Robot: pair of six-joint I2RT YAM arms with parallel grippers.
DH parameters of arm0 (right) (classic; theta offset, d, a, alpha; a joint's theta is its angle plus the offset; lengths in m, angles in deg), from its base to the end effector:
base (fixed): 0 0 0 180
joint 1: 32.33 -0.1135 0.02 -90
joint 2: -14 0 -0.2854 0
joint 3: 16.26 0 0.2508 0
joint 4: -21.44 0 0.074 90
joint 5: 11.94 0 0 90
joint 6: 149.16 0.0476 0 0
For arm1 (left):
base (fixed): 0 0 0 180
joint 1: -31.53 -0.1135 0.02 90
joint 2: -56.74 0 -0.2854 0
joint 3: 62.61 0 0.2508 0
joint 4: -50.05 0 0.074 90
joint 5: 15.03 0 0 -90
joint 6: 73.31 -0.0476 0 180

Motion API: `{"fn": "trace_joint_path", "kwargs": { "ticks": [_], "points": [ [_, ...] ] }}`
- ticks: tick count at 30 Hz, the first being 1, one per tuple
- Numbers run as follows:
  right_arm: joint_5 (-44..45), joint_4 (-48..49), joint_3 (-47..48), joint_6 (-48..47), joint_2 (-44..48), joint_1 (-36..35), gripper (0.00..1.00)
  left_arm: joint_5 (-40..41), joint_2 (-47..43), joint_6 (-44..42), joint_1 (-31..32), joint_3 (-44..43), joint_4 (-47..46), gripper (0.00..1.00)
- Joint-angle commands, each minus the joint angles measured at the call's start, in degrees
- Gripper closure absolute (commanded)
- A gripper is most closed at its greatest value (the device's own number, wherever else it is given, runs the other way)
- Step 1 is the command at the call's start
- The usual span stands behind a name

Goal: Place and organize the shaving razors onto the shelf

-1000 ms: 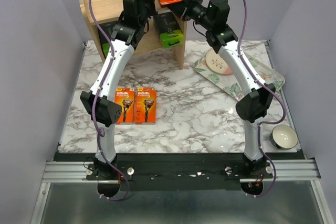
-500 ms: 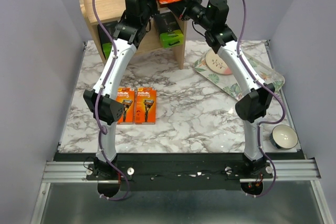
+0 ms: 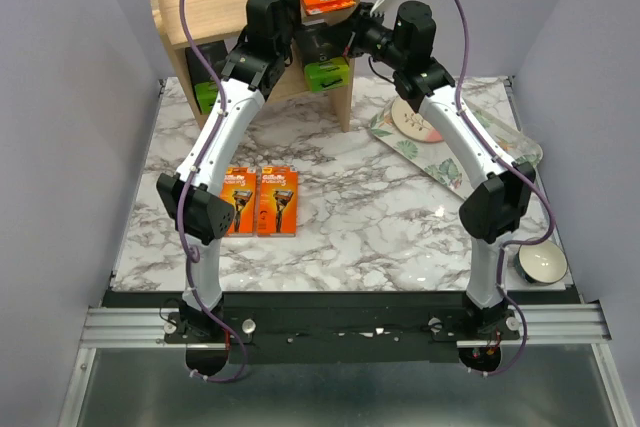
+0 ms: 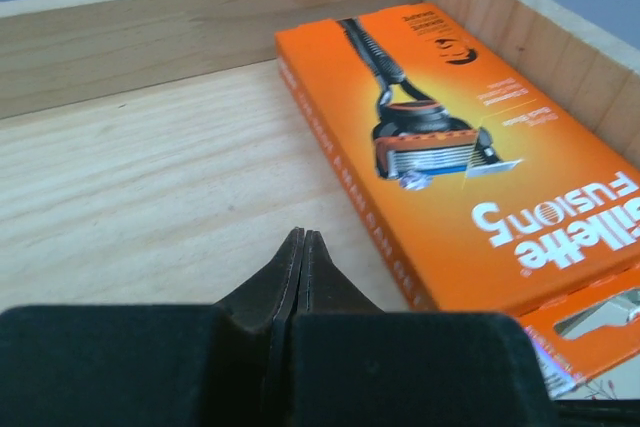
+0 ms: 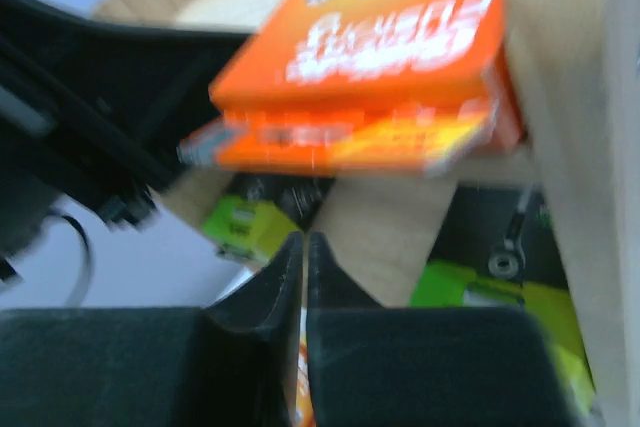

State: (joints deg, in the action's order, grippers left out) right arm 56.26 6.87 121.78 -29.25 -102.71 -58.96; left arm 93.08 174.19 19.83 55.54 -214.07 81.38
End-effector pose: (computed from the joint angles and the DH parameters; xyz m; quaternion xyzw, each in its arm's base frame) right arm 0.4384 0.2396 0.4736 -0.1226 0.6560 0.4583 0.5870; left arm 0.4432 -0.1812 0.5126 0.0115 0.6911 -0.0621 0.7200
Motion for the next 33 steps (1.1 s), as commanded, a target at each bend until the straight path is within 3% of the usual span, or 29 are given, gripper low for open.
{"fn": "trace_joint_path", "kwargs": {
  "ticks": [1, 3, 5, 7, 9, 12, 16, 18, 22, 27, 33],
  "points": [
    [-7.64, -0.15, -10.44, -0.73, 7.71, -0.35, 0.7, 12.64, -10.89, -1.11, -0.63, 9.36, 5.09, 0.96],
    [-7.12, -1.28, -12.92, -0.12, 10.69, -0.26, 0.44, 14.15, -14.42, -1.55, -0.54, 10.88, 4.57, 0.87],
    [-5.98, -4.43, -15.81, 0.76, 12.11, -0.35, 0.36, 12.58, -19.17, -2.78, -0.54, 11.94, 4.91, 0.82],
    [-4.92, -4.81, -20.2, 2.08, 15.09, -0.44, 0.33, 9.42, -24.68, -4.53, 0.07, 15.08, 6.05, 0.77],
    [-3.0, 0.1, -32.45, 2.61, 18.6, -1.14, 0.33, 3.03, -29.44, -3.93, 0.42, 19.99, 9.2, 0.7],
    [-0.62, 3.8, -45.57, 2.17, 23.53, -3.68, 0.26, -5.68, -41.04, -1.83, 0.51, 36.24, 14.74, 0.62],
    [-1.13, 6.62, -56.75, 4.45, 25.56, -6.94, 0.25, -19.39, -56.93, -0.68, 0.51, 64.58, 19.5, 0.57],
    [-3.58, 8.38, -59.42, 4.55, 24.25, -8.78, 0.25, -21.7, -59.52, 0.72, 0.07, 70.97, 22.03, 0.55],
    [-3.07, 6.18, -57.5, 4.1, 18.2, -9.49, 0.25, -30.84, -60.41, 8.17, -1.69, 83.98, 22.16, 0.52],
    [0.79, 5.3, -50.3, 9.01, 6.26, -9.58, 0.23, -32.52, -57.95, 15.48, -3.44, 86.99, 17.58, 0.5],
    [3.96, 3.28, -40.12, 11.66, -5.36, -9.58, 0.25, -36.65, -59.09, 21.21, -9.06, 90.16, 20.64, 0.51]
  ]
}}
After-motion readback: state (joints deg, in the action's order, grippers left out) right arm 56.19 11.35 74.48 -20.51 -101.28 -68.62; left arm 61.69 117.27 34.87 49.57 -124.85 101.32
